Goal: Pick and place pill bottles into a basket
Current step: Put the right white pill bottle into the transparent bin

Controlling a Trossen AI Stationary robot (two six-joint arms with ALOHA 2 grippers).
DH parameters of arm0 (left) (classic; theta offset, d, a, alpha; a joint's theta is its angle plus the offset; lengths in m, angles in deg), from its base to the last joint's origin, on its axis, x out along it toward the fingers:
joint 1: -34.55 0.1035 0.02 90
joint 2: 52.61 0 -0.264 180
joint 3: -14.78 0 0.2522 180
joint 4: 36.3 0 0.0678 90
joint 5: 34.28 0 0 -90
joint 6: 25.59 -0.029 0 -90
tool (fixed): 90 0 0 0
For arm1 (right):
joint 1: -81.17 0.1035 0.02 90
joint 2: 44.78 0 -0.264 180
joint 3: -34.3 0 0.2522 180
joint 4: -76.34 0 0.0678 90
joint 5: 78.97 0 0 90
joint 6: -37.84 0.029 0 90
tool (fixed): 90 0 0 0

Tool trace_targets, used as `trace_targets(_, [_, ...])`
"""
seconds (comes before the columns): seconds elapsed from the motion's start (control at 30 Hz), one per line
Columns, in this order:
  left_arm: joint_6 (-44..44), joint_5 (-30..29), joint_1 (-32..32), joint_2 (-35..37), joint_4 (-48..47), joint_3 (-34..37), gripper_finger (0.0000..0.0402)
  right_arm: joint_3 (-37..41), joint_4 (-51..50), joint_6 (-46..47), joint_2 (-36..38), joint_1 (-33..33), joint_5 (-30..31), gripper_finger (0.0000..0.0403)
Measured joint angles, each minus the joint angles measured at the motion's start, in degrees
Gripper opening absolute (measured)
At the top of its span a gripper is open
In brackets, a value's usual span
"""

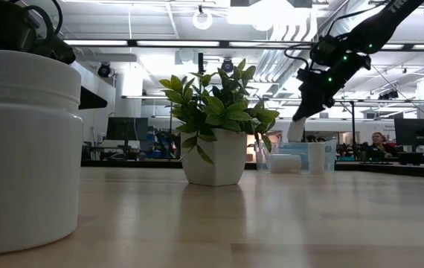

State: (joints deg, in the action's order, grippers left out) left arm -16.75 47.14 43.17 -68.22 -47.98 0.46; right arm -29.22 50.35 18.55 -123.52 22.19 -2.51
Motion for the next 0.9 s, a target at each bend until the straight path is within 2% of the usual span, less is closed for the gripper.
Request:
trace_targets(0.67, [0.00, -0.15, 0.00, -0.02, 0.02, -0.02, 0.0046, 0.00, -4.01, -3.47, -0.82, -3.68, -0.86, 0.0153])
trace_targets(0.9, [0.00, -0.17, 0.00, -0.01, 0.02, -0.01, 0.0046, 0.00, -4.82, -3.97, -4.17, -4.02, -1.84, 0.0147])
